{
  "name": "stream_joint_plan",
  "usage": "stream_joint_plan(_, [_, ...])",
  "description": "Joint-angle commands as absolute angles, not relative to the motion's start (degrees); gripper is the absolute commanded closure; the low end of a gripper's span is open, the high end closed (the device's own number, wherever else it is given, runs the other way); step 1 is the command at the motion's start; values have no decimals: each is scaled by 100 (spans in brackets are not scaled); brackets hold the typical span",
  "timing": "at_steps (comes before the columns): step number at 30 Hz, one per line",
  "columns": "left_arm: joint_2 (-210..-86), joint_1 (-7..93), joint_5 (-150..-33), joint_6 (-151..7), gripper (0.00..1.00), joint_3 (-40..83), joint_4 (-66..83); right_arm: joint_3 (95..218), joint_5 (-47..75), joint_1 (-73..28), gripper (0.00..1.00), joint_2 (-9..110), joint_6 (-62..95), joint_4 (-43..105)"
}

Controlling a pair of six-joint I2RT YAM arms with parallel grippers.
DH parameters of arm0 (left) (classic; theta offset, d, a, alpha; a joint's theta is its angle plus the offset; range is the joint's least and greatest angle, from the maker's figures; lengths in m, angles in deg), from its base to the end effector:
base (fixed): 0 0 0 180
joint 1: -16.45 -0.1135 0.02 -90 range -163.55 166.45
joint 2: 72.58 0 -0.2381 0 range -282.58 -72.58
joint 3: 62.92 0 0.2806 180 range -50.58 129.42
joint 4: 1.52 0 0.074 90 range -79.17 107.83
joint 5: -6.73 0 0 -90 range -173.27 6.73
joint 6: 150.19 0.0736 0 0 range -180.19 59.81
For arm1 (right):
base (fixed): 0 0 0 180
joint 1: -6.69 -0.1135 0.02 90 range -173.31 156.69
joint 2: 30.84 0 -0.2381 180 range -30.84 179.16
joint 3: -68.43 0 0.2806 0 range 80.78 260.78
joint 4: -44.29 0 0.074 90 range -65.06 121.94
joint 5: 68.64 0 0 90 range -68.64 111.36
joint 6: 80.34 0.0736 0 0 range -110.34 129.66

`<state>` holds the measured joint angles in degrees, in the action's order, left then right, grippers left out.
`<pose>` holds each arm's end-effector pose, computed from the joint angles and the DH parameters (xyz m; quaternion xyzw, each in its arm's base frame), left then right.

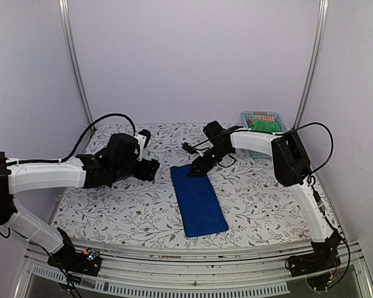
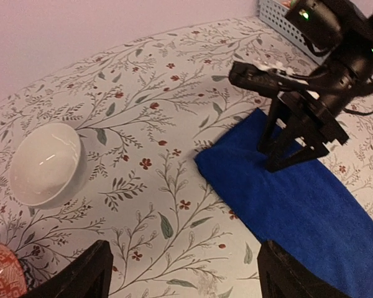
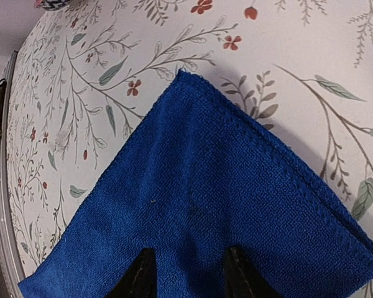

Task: Roll the towels
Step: Rotate the towel at the center of the board, then smooth out the towel at the center of the board.

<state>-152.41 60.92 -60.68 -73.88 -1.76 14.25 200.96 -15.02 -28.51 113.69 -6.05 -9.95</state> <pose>0.2773 -0.2326 0.1778 0.1422 0.8607 -0.0707 0.4837 0.4178 0.3481 0.0714 -0.4576 0.8118 0.3342 0.1410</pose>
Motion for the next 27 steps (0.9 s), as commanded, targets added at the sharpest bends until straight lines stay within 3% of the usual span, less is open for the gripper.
stream_joint_plan(1, [-15337, 6233, -7844, -7416, 20, -220, 1046, 20099, -1050, -2585, 58, 11544, -15, -924])
stream_joint_plan(8, [-15917, 6744, -8232, -7330, 25, -209, 908, 19312, -876, -2162, 51, 11013, 155, -743])
stream_joint_plan(13, [-16355, 7098, -8134, -7101, 28, 36, 1103, 19329, -2046, -2100, 50, 10525, -500, -1067])
stream_joint_plan(17, [-16240, 7117, -7996, -7226, 30, -42, 1135, 18735, -2359, -2100, 47, 9291, -1076, -1102])
stream_joint_plan(19, [-16161, 7008, -7933, -7534, 38, -176, 1157, 18137, -2169, -2100, 47, 8710, -1247, -877])
stream_joint_plan(23, [-16176, 6725, -8660, -8019, 61, -505, 966, 16809, -1835, -2100, 49, 7896, -1335, -590])
stream_joint_plan(27, [-16426, 6642, -9805, -8262, 57, -782, 313, 15776, -1700, -2104, 54, 7409, -1523, -385])
